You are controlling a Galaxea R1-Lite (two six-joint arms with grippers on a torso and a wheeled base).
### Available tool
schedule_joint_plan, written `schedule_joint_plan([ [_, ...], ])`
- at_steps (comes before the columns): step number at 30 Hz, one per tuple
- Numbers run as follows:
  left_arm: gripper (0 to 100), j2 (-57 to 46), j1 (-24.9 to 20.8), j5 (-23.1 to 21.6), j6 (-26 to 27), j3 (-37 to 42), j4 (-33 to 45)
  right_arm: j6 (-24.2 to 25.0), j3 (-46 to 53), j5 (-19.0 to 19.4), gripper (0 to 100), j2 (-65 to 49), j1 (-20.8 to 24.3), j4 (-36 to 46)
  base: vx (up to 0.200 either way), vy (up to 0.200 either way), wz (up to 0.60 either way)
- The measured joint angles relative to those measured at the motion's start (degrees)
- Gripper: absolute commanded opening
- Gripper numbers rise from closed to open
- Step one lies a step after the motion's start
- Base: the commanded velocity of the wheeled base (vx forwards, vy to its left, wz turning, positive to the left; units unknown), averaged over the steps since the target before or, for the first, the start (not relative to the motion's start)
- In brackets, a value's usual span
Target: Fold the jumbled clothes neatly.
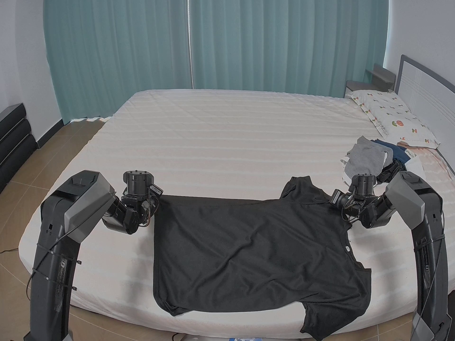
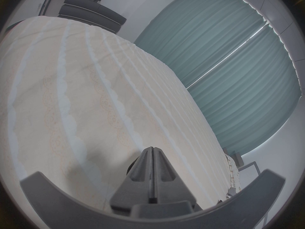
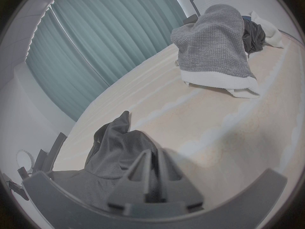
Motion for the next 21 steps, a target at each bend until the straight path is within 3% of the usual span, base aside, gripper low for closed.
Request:
schedule_joint_plan([
  [10,0,0.0,-0.1,0.0,0.1,-0.3,-0.1,3.1,1.0,-0.3,0,-1.0,-2.9,-1.5,0.000,0.000,0.00],
  [21,0,0.0,0.7,0.0,0.0,-1.0,-4.6,4.5,3.3,-0.6,0,-1.0,-3.3,-11.0,0.000,0.000,0.00],
])
